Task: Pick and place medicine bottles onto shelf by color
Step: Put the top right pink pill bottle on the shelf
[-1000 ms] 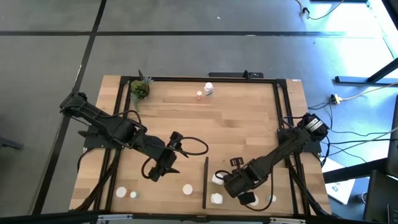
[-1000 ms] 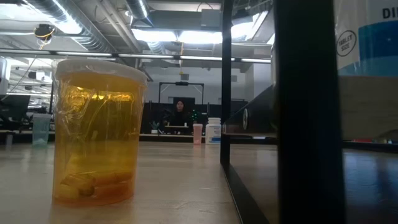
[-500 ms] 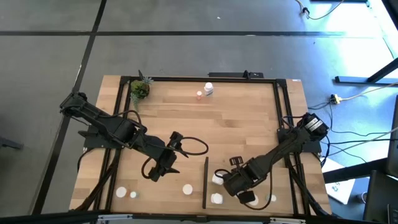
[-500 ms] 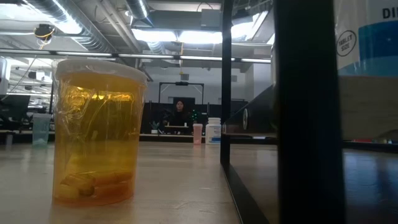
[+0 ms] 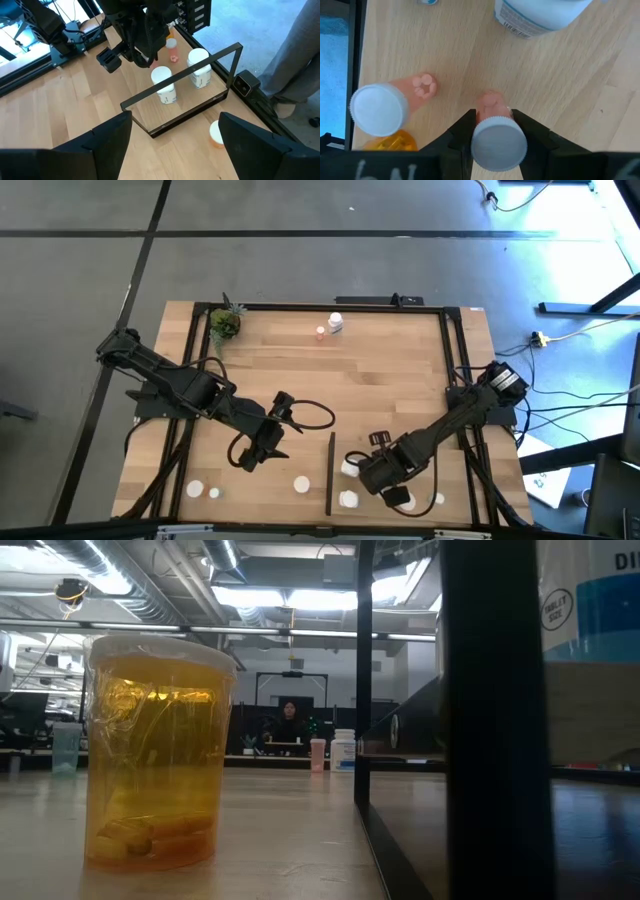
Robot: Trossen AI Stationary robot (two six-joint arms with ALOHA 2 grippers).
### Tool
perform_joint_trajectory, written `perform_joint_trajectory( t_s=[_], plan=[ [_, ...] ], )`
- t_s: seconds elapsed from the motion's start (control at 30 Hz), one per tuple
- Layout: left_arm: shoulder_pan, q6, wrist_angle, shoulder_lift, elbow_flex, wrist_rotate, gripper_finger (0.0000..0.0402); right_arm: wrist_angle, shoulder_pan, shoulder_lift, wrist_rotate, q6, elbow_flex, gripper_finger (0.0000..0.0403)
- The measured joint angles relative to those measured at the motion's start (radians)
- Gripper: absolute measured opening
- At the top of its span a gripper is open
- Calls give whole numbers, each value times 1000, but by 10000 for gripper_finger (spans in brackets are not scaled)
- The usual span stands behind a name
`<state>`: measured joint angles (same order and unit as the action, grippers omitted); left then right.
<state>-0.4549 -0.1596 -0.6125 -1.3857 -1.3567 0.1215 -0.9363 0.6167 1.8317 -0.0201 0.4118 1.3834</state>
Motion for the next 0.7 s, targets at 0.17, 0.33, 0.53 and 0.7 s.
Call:
perform_joint_trajectory(
  t_s=[0.17,0.33,0.53,0.7],
  plan=[
    [0,0,0,0,0,0,292,0,-5,0,-5,1,0,116],
    [0,0,0,0,0,0,292,0,-8,0,-8,21,0,127],
    [0,0,-1,0,0,0,292,0,-8,0,-8,22,0,159],
    [0,0,-1,0,0,0,292,0,-8,0,-8,21,0,172]
  ],
)
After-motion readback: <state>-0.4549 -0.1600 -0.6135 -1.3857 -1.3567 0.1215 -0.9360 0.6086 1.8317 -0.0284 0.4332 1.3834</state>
